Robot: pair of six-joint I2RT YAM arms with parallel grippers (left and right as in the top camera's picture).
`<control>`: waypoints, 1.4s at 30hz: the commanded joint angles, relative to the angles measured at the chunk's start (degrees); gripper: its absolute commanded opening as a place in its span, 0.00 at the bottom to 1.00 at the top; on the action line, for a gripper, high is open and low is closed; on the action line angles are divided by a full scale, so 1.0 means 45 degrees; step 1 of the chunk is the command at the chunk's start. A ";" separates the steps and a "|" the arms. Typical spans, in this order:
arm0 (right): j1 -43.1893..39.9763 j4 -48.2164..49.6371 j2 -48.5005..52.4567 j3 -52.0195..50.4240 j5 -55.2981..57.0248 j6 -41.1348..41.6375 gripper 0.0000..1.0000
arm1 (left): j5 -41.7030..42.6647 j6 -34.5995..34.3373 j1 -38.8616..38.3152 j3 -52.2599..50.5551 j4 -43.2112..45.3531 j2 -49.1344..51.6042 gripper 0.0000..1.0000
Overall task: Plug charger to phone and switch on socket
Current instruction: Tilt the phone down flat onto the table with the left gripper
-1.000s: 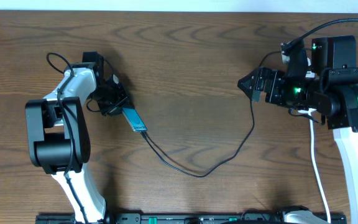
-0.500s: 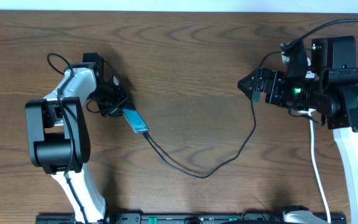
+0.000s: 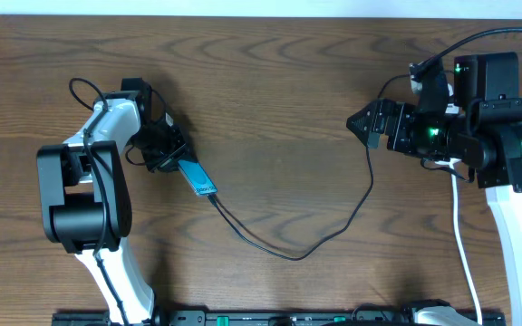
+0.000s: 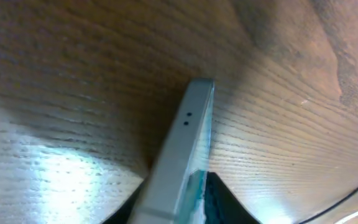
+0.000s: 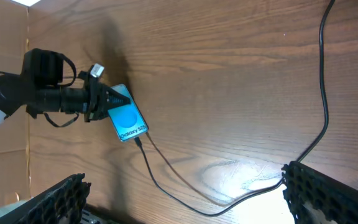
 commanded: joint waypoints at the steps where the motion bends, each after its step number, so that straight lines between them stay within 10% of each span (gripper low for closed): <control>1: 0.0136 -0.0058 -0.0136 0.0078 0.0010 -0.0155 0.99 | -0.0277 0.0233 0.0010 -0.0219 -0.0112 -0.0010 0.32; 42: 0.0136 -0.0107 -0.0136 0.0078 0.0097 -0.0155 0.99 | -0.0607 0.0267 0.0010 -0.0219 -0.0160 -0.0010 0.40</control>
